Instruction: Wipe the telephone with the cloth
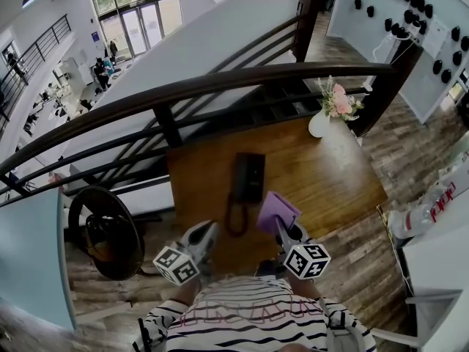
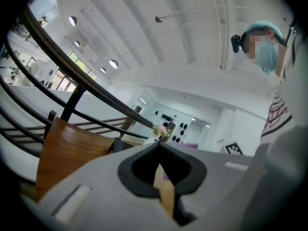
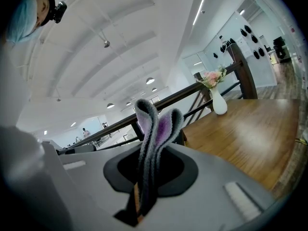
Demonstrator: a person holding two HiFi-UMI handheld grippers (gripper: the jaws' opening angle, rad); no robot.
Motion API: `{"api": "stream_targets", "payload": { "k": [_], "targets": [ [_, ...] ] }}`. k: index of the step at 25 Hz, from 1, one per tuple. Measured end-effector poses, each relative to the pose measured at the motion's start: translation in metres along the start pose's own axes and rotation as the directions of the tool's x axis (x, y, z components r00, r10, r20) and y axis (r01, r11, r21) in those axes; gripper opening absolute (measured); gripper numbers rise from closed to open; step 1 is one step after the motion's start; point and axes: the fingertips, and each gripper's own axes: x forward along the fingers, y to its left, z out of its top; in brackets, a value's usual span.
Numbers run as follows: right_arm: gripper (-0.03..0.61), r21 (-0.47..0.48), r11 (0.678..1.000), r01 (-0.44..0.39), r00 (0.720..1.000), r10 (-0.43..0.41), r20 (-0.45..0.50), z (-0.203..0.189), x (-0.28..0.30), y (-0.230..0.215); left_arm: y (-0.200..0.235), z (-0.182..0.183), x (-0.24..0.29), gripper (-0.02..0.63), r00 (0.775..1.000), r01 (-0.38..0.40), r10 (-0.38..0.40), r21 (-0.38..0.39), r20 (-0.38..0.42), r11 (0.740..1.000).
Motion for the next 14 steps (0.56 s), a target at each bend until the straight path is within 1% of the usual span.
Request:
{"api": "stream_targets", "payload": {
  "k": [14],
  "targets": [
    [0.041,-0.011,1.000,-0.016,1.000,0.016,-0.015,0.0035,0.0051,-0.0022,0.0004,-0.0038,0.0094,-0.003,1.000,0.005,-0.005,-0.011,-0.012,1.000]
  ]
}}
